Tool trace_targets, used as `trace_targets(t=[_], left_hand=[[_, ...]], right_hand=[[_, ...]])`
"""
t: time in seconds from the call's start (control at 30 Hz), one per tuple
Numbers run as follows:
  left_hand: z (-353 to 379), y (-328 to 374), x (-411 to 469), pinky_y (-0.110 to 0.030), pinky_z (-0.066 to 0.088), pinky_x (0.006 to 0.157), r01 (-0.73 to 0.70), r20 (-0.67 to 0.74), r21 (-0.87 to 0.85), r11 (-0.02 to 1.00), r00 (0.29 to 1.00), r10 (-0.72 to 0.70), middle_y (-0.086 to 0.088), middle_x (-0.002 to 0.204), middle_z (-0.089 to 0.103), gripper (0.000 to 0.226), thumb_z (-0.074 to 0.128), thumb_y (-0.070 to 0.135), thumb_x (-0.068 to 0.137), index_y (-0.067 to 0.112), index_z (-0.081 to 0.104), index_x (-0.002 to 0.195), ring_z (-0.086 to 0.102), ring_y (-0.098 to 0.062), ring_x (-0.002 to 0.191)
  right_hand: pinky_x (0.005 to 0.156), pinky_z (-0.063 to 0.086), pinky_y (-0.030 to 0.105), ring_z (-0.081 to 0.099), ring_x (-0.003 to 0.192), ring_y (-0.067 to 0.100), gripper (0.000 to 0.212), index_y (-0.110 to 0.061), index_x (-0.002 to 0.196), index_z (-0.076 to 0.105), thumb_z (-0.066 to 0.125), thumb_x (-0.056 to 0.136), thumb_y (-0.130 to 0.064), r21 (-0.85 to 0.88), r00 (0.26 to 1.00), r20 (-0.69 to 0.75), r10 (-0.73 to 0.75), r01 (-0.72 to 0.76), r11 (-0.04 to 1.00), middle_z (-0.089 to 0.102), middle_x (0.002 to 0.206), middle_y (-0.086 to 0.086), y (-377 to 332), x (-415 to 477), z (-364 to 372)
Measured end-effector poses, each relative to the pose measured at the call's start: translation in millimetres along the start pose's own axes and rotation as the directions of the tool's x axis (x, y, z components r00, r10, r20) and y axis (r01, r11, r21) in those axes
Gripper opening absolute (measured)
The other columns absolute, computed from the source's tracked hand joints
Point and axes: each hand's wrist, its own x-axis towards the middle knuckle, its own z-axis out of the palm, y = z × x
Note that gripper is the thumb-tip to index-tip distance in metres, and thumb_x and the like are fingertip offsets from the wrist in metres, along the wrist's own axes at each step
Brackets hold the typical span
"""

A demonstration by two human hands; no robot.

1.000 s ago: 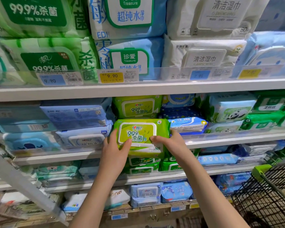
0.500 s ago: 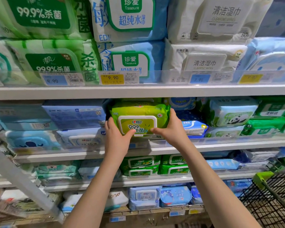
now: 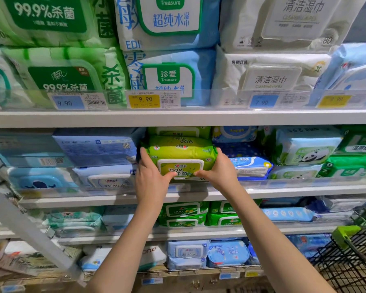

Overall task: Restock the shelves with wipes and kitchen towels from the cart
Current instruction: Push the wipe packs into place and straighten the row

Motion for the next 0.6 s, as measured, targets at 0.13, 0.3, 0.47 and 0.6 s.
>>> trace_targets(t=[0.13, 0.3, 0.47, 0.6], left_hand=[[8.4, -7.5, -6.3, -0.042, 0.043, 0.093, -0.07, 0.007, 0.155, 0.986, 0.998, 0.069, -0.021, 0.127, 0.055, 0.11, 0.074, 0.055, 0.071, 0.007, 0.014, 0.149, 0.055, -0.036, 0.114], [13.9, -12.6, -6.8, -0.044, 0.045, 0.089, -0.083, -0.032, 0.229, 0.97, 0.995, 0.092, -0.02, 0.121, 0.059, 0.106, 0.075, 0.061, 0.065, 0.003, 0.029, 0.142, 0.058, -0.035, 0.111], [23.5, -20.3, -8.7, -0.042, 0.049, 0.077, -0.167, -0.098, 0.406, 0.898, 0.97, 0.224, -0.021, 0.114, 0.05, 0.109, 0.084, 0.059, 0.051, 0.008, 0.039, 0.137, 0.052, -0.035, 0.097], [29.2, -24.3, -2.0, -0.047, 0.048, 0.083, -0.242, -0.13, 0.414, 0.877, 0.938, 0.321, -0.018, 0.131, 0.046, 0.105, 0.087, 0.054, 0.048, 0.008, 0.046, 0.132, 0.046, -0.035, 0.11]], right_hand=[[0.09, 0.041, 0.034, 0.044, 0.116, 0.024, 0.08, -0.008, 0.124, 0.045, 0.088, 0.061, -0.035, -0.155, 1.0, -0.02, -0.018, 0.015, 0.988, 0.05, 0.121, 0.01, 3.9, -0.8, 1.8], [0.077, 0.049, 0.041, 0.053, 0.102, 0.032, 0.103, -0.008, 0.14, 0.034, 0.091, 0.057, -0.029, -0.265, 0.959, -0.182, -0.217, 0.164, 0.95, 0.044, 0.127, 0.015, 1.4, -12.3, 6.3], [0.074, 0.053, 0.046, 0.058, 0.1, 0.042, 0.081, -0.01, 0.123, 0.054, 0.092, 0.054, -0.027, -0.375, 0.937, -0.114, -0.33, 0.267, 0.888, 0.048, 0.129, 0.024, 7.4, -10.7, 11.2], [0.068, 0.054, 0.045, 0.06, 0.095, 0.043, 0.078, -0.009, 0.117, 0.055, 0.093, 0.05, -0.024, -0.371, 0.944, -0.091, -0.317, 0.263, 0.89, 0.05, 0.126, 0.026, 8.2, -9.8, 15.9]])
